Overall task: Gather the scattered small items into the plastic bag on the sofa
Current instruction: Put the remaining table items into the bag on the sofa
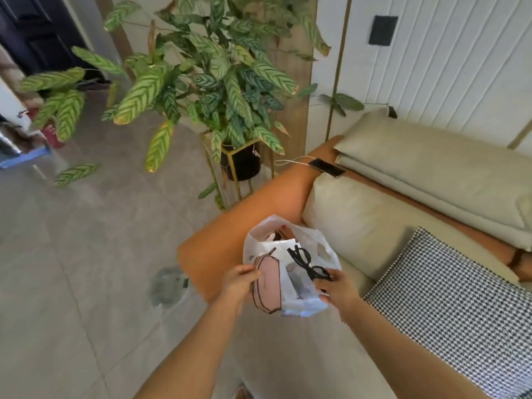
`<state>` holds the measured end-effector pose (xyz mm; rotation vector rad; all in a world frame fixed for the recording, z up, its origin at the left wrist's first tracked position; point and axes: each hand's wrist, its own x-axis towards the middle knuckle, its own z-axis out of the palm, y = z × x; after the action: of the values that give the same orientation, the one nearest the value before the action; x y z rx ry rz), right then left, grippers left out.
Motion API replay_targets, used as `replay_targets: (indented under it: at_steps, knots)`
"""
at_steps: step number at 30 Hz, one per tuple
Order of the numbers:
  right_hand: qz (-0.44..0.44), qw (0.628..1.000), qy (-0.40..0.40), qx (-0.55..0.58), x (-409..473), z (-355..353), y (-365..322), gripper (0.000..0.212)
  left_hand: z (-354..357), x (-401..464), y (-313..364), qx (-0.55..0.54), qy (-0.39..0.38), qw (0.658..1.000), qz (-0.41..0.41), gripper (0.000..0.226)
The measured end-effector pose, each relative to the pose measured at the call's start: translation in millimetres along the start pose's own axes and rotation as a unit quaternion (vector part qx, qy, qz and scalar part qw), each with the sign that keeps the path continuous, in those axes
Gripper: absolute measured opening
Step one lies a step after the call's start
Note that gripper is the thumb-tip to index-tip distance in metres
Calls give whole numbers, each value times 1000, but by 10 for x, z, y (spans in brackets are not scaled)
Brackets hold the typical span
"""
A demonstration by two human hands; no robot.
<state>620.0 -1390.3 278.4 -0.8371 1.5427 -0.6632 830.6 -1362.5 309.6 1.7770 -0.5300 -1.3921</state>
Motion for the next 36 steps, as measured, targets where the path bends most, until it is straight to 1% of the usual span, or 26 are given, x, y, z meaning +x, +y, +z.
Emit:
replay_targets:
  at_steps: [2, 7, 11, 14, 16, 20, 22, 24, 27, 29, 31, 32, 36]
  knots:
    - [16, 999, 31, 38, 30, -10, -19, 22, 56, 219, 125, 13, -33, 999, -6, 26]
    - [38, 992, 79, 89, 155, 82, -84, 13, 144, 700, 543, 16, -98, 995, -5, 17]
    - [56, 983, 114, 129, 214, 284, -114, 18, 183, 1006, 776, 0, -124, 992, -20, 9]
    - [73, 982, 119, 131, 288, 410, -127, 13, 246, 1231, 794, -17, -120, 991, -48, 9]
    - [77, 984, 114, 117, 380, 453, -102, 8, 321, 1383, 759, -27, -114, 991, -66, 16]
    - [90, 981, 132, 110, 620, 465, -63, 15, 529, 1659, 693, -33, -93, 990, -97, 23]
    - [95, 981, 133, 108, 787, 441, -46, 22, 617, 1811, 636, -4, -76, 992, -98, 25]
    - [102, 984, 123, 82, 968, 413, -21, 28, 658, 1971, 560, 44, -51, 993, -95, 26]
    - [106, 986, 116, 60, 1221, 404, -19, 29, 664, 2200, 459, 111, -10, 989, -98, 28]
    - [104, 986, 121, 44, 1373, 449, -50, 34, 658, 2354, 397, 152, -3, 984, -94, 30]
    - [107, 985, 127, 34, 1522, 531, -93, 42, 677, 2490, 356, 163, -13, 982, -99, 31]
    - [108, 985, 133, 27, 1579, 579, -111, 42, 697, 2551, 337, 154, -15, 982, -105, 30]
    - [100, 984, 149, 8, 1790, 723, -96, 23, 863, 2747, 279, 85, 1, 984, -155, 27]
